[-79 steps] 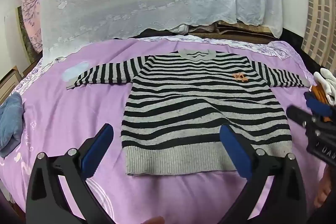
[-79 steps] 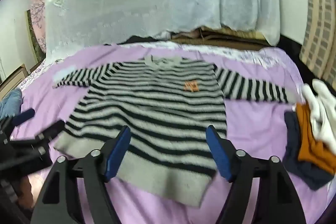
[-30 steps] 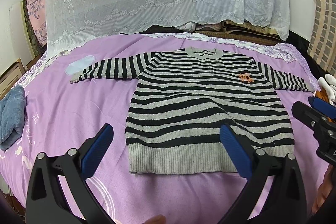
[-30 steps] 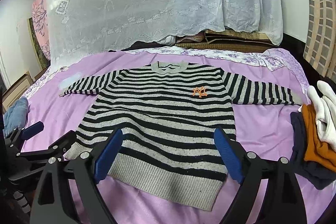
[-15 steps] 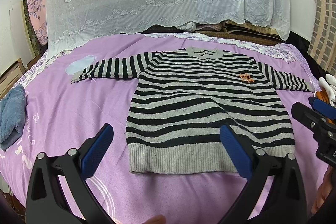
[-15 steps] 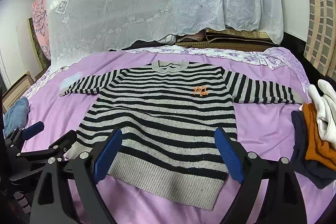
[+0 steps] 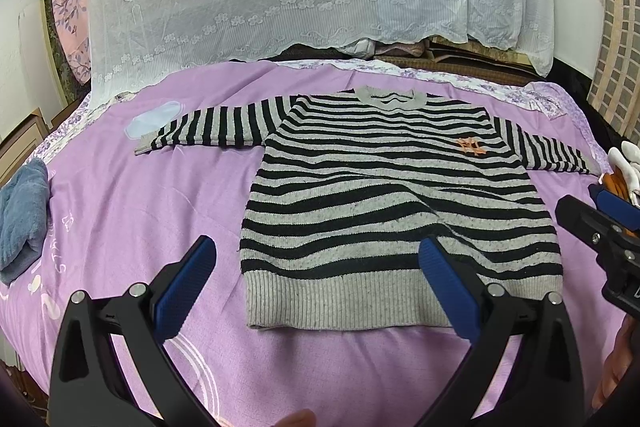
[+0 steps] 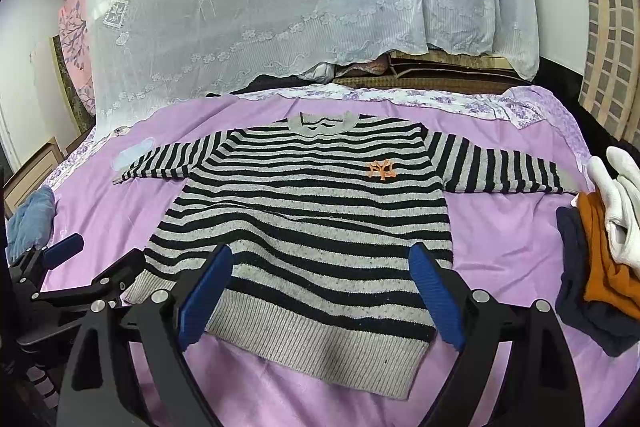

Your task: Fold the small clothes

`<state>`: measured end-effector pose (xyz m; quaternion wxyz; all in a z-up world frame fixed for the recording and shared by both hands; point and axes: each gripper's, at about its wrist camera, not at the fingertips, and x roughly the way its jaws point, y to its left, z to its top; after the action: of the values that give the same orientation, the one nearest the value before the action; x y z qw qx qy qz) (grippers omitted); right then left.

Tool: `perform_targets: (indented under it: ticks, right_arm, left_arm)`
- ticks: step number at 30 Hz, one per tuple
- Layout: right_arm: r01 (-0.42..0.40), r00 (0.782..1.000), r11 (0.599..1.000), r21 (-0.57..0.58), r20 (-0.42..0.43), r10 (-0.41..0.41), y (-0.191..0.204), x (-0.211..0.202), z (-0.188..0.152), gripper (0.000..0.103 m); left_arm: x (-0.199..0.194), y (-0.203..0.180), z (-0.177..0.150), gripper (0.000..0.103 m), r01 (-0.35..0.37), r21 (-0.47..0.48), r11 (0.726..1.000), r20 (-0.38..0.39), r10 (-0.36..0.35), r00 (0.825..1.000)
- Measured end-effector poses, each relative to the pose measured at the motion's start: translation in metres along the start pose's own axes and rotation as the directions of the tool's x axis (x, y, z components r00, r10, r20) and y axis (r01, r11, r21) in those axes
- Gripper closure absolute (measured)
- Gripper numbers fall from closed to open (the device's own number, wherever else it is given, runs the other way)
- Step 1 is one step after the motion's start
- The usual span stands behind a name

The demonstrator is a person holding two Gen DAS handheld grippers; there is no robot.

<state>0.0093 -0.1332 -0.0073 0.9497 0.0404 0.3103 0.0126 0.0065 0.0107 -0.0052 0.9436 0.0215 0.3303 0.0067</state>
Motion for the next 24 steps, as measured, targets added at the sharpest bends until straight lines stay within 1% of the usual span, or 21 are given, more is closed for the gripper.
perform_targets:
  ticks: [20, 21, 23, 24]
  right_arm:
    - [-0.001, 1.000, 1.000, 0.014, -0.010, 0.001, -0.0024, 0.0038, 0.0018, 0.012]
    - [0.000, 1.000, 1.000, 0.017, -0.012, 0.000, -0.0029, 0.0045, 0.0023, 0.012]
    - [0.003, 1.000, 1.000, 0.024, -0.010, -0.003, -0.0042, 0.0056, 0.0020, 0.007]
    - [0.008, 1.000, 1.000, 0.027, -0.007, -0.007, -0.0045, 0.0060, 0.0013, 0.007]
  left_arm:
    - [0.0040, -0.0001, 0.0007, 0.004, 0.004, -0.001, 1.000, -0.013, -0.004, 1.000]
    - [0.0041, -0.0001, 0.0012, 0.004, 0.004, -0.001, 1.000, -0.014, -0.004, 1.000]
    - [0.0055, -0.0009, 0.0008, 0.004, 0.005, -0.001, 1.000, -0.018, -0.005, 1.000]
    - [0.0062, -0.0007, 0.0006, 0.004, 0.005, -0.001, 1.000, -0.021, -0.005, 1.000]
